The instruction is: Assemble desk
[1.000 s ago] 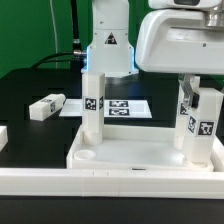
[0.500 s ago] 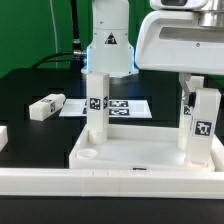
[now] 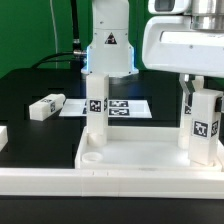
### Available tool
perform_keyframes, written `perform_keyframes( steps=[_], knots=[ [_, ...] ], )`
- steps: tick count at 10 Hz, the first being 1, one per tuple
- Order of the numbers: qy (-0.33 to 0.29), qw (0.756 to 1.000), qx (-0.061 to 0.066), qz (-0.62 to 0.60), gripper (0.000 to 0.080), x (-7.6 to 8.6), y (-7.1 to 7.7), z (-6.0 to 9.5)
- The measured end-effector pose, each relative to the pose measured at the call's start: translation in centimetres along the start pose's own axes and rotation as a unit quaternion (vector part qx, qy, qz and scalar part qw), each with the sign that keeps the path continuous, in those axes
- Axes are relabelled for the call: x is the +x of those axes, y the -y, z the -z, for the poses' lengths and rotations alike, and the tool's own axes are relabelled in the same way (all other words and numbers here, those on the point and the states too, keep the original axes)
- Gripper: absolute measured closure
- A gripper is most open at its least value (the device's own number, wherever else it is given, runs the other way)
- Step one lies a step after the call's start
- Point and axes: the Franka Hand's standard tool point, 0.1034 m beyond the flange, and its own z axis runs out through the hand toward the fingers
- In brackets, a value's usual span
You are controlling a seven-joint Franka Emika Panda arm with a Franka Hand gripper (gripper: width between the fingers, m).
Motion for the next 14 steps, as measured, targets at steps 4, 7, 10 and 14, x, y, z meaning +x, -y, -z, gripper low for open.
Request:
perform_keyframes(
  steps=[4,7,10,14],
  knots=[
    [0.01,0.986,0.005,-0.164,0.0508,0.18,-0.16,-0.1],
    [0.011,0.966,0.004,-0.258,0.0507,0.15,-0.13,-0.11],
    [0.011,0.975,0.003,-0.22,0.0222,0.19,-0.2,-0.14],
    [0.005,0.999,-0.001,-0.033,0.0152,-0.53,0.1,-0.34]
  ],
)
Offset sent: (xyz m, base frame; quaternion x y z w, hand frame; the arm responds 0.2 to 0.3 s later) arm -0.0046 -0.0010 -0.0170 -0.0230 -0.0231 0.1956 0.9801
